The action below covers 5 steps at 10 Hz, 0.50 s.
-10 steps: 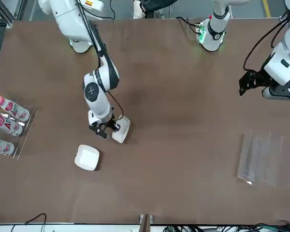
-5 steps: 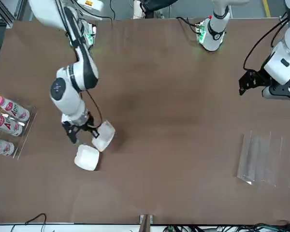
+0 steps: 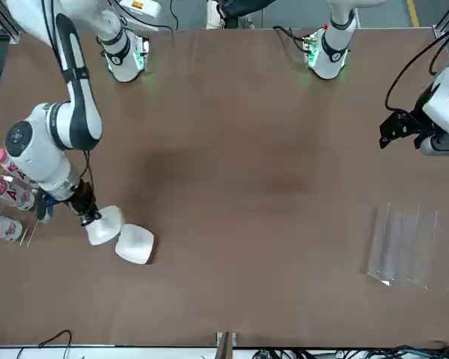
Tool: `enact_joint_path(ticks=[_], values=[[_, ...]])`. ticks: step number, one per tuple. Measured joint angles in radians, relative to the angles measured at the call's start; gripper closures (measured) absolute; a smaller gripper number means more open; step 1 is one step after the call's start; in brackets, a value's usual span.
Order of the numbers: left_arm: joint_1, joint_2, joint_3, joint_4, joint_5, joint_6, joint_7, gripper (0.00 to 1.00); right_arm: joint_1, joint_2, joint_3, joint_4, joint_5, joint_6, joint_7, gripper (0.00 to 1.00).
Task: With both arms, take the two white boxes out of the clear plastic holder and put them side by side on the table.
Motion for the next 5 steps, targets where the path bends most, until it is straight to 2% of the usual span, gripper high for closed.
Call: enact_joint_path(ticks=[2, 5], values=[[0.006, 0.001, 0.000, 0.000, 0.000, 0.000, 0.001, 0.00, -0.020, 0.004, -0.031, -0.132, 0.003, 0.231, 0.038, 0.98], [0.006, 0.001, 0.000, 0.000, 0.000, 0.000, 0.001, 0.00, -0.036, 0.006, -0.030, -0.202, 0.004, 0.385, 0.207, 0.98]])
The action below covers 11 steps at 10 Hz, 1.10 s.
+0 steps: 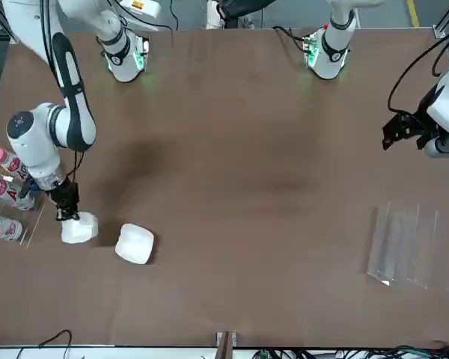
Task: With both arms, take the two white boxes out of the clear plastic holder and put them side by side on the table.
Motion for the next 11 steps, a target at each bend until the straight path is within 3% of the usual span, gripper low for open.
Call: enact_joint_path(ticks=[3, 11], values=[[0.000, 0.000, 0.000, 0.000, 0.000, 0.000, 0.000, 0.00, 0.007, 0.051, 0.012, -0.066, 0.000, 0.134, 0.127, 0.98], [0.000, 0.000, 0.000, 0.000, 0.000, 0.000, 0.000, 0.00, 0.057, 0.178, 0.050, -0.081, 0.035, 0.265, 0.237, 0.98]])
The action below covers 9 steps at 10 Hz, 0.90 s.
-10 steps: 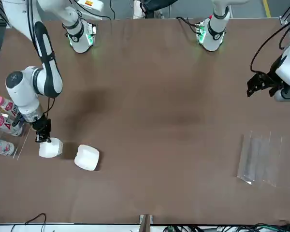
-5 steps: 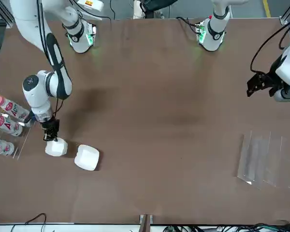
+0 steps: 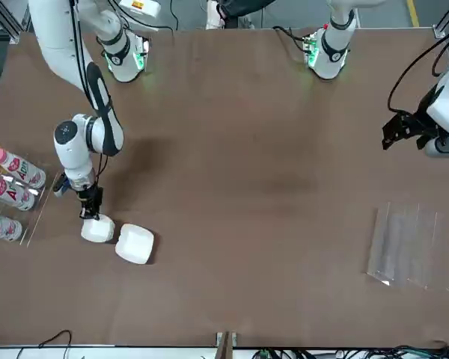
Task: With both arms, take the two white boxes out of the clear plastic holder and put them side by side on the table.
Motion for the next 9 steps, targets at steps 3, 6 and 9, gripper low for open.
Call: enact_joint_path(ticks=[3, 6, 9], values=[[0.000, 0.000, 0.000, 0.000, 0.000, 0.000, 0.000, 0.00, 0.002, 0.001, 0.008, 0.001, 0.004, 0.005, 0.006, 0.98], [0.000, 0.000, 0.000, 0.000, 0.000, 0.000, 0.000, 0.00, 0.003, 0.008, 0.011, 0.001, 0.005, 0.016, 0.008, 0.97], [0.000, 0.000, 0.000, 0.000, 0.000, 0.000, 0.000, 0.00, 0.005, 0.009, 0.013, 0.001, 0.005, 0.017, 0.009, 0.87]])
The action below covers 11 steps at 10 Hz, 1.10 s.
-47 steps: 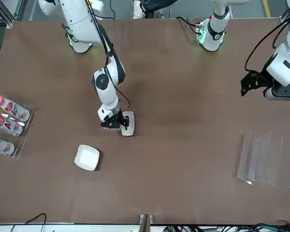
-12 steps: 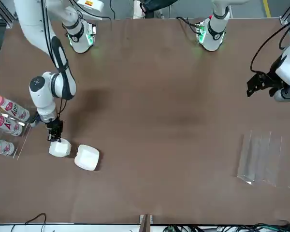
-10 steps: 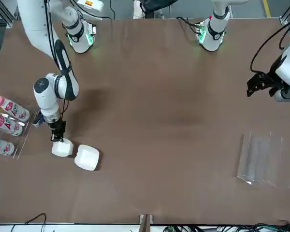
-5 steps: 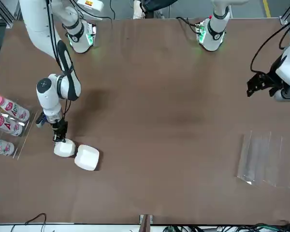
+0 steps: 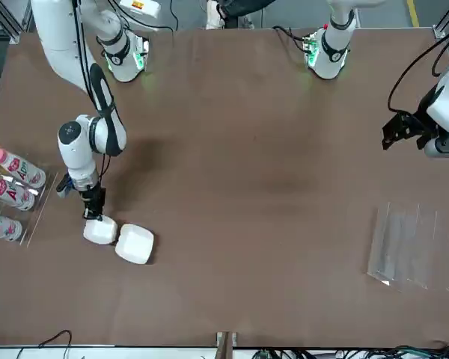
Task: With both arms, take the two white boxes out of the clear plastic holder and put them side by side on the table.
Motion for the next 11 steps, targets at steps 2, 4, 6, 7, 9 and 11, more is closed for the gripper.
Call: enact_joint_path(ticks=[2, 4, 6, 7, 9, 11], values=[[0.000, 0.000, 0.000, 0.000, 0.000, 0.000, 0.000, 0.00, 0.003, 0.000, 0.001, 0.000, 0.000, 0.000, 0.000, 0.77], [0.000, 0.000, 0.000, 0.000, 0.000, 0.000, 0.000, 0.00, 0.016, 0.000, 0.002, 0.000, 0.000, 0.000, 0.000, 0.67], [0.000, 0.000, 0.000, 0.000, 0.000, 0.000, 0.000, 0.00, 0.042, -0.005, 0.003, 0.005, 0.001, 0.005, 0.001, 0.63], [0.000, 0.000, 0.000, 0.000, 0.000, 0.000, 0.000, 0.00, 0.049, -0.016, 0.002, 0.011, 0.001, 0.002, 0.000, 0.62], [0.000, 0.000, 0.000, 0.000, 0.000, 0.000, 0.000, 0.00, 0.052, -0.071, 0.000, 0.016, 0.001, -0.052, -0.027, 0.59], [0.000, 0.000, -0.001, 0.000, 0.000, 0.000, 0.000, 0.00, 0.053, -0.138, -0.001, 0.019, 0.000, -0.123, -0.106, 0.56]])
